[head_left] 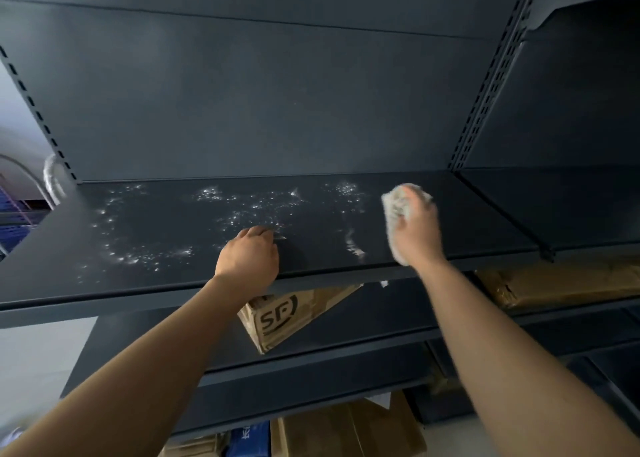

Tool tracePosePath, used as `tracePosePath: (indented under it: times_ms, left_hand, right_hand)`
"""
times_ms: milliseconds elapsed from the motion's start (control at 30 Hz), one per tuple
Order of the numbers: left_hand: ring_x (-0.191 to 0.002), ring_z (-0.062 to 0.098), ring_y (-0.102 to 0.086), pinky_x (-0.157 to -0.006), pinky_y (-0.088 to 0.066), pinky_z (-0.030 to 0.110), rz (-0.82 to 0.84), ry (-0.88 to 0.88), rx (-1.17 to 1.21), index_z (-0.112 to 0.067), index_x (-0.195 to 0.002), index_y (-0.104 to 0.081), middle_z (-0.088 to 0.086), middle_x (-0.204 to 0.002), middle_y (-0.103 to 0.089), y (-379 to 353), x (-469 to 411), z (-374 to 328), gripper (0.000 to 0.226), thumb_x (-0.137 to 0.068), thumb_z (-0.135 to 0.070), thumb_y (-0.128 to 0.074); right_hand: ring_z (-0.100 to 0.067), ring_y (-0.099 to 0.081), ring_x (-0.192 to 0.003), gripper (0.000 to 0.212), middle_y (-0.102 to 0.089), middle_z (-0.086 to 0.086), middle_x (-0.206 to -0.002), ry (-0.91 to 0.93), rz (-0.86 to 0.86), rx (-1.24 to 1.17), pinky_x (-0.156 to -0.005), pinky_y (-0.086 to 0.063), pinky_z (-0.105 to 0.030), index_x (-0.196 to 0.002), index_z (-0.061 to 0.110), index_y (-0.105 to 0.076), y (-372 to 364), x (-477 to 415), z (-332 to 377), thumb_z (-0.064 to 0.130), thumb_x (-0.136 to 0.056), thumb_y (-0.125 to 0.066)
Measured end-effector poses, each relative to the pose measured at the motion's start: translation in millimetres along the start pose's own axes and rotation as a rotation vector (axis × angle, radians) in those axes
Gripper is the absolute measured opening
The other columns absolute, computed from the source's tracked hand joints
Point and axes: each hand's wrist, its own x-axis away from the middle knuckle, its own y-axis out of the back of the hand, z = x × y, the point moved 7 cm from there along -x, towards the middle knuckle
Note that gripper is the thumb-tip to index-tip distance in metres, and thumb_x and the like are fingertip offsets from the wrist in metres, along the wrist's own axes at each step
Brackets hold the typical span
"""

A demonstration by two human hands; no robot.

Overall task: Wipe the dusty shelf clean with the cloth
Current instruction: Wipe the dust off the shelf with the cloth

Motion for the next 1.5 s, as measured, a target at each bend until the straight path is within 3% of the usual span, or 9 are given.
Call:
tracePosePath:
  times_ms: [100,267,500,700,833,1033,1200,1300,1500]
  left_hand:
    - [-0.129,0.023,-0.042,-0.105,-0.034,0.035,-0.004,0.0,-0.004,-0.012,-0.134,-0.045,0.002,-0.14,-0.047,1,2,13,0.042,-0.099,-0.028,-0.032]
    - [-0.129,0.025,-0.041,-0.107,-0.033,0.035,-0.027,0.034,0.034,-0.009,-0.132,-0.047,0.005,-0.139,-0.047,2,2,30,0.041,-0.099,-0.027,-0.032]
    - [-0.13,0.025,-0.04,-0.107,-0.033,0.036,-0.044,0.04,0.075,-0.007,-0.131,-0.047,0.006,-0.14,-0.046,3,2,36,0.039,-0.099,-0.024,-0.032]
    - [-0.135,0.025,-0.035,-0.111,-0.03,0.036,-0.041,0.067,0.054,-0.008,-0.137,-0.042,0.005,-0.145,-0.042,4,-15,42,0.044,-0.098,-0.028,-0.033]
    - [-0.133,0.025,-0.038,-0.108,-0.033,0.037,-0.008,0.119,0.019,-0.008,-0.133,-0.046,0.005,-0.143,-0.044,1,-33,43,0.041,-0.098,-0.027,-0.033]
    - [-0.12,0.024,-0.05,-0.094,-0.044,0.036,-0.038,0.171,-0.072,-0.011,-0.121,-0.057,0.003,-0.132,-0.053,1,-44,44,0.037,-0.098,-0.026,-0.033]
    - [-0.104,0.025,-0.057,-0.075,-0.043,0.031,-0.119,0.166,-0.053,-0.012,-0.099,-0.063,0.003,-0.111,-0.061,5,-48,46,0.03,-0.095,-0.024,-0.036]
    - [-0.1,0.027,-0.057,-0.073,-0.041,0.031,-0.177,0.184,-0.038,-0.011,-0.098,-0.063,0.004,-0.11,-0.062,12,-58,52,0.028,-0.094,-0.022,-0.038]
    - [-0.106,0.029,-0.055,-0.082,-0.044,0.035,-0.12,0.244,-0.061,-0.011,-0.099,-0.062,0.005,-0.116,-0.06,6,-75,58,0.029,-0.094,-0.024,-0.037]
  right_hand:
    - [-0.036,-0.051,-0.115,0.061,-0.03,-0.016,-0.144,-0.253,0.077,0.112,-0.088,-0.042,-0.037,-0.145,0.029,-0.025,9,5,-43,0.009,-0.092,-0.048]
    - [-0.034,-0.058,-0.091,0.056,-0.04,-0.017,-0.129,-0.117,0.143,0.252,-0.067,-0.04,-0.03,-0.138,0.028,-0.034,-42,21,-7,0.01,-0.089,-0.054]
    - [-0.031,-0.051,-0.116,0.055,-0.041,-0.014,-0.138,0.1,0.379,0.028,-0.088,-0.043,-0.029,-0.143,0.024,-0.034,-116,44,79,0.013,-0.092,-0.05]
    - [-0.035,-0.055,-0.109,0.046,-0.051,-0.02,-0.127,0.028,0.069,0.019,-0.08,-0.04,-0.028,-0.135,0.024,-0.045,-56,-25,28,0.014,-0.091,-0.048]
    - [-0.038,-0.054,-0.104,0.056,-0.03,-0.015,-0.139,-0.25,0.14,0.157,-0.081,-0.046,-0.035,-0.14,0.027,-0.033,-51,-55,-45,0.006,-0.089,-0.047]
    - [-0.039,-0.053,-0.099,0.054,-0.038,-0.018,-0.124,0.05,0.202,0.3,-0.077,-0.042,-0.032,-0.131,0.021,-0.038,-118,-63,8,0.01,-0.082,-0.057]
    - [-0.034,-0.054,-0.109,0.046,-0.042,-0.014,-0.131,0.235,0.436,-0.014,-0.091,-0.043,-0.03,-0.133,0.022,-0.045,-169,-36,71,0.014,-0.089,-0.052]
    - [-0.03,-0.05,-0.114,0.037,-0.05,-0.014,-0.127,0.31,0.277,-0.161,-0.092,-0.039,-0.025,-0.122,0.018,-0.055,-142,-64,66,0.012,-0.086,-0.048]
    - [-0.04,-0.053,-0.107,0.049,-0.033,-0.017,-0.136,-0.156,0.122,0.125,-0.09,-0.045,-0.036,-0.133,0.026,-0.043,-91,-141,-59,0.008,-0.087,-0.046]
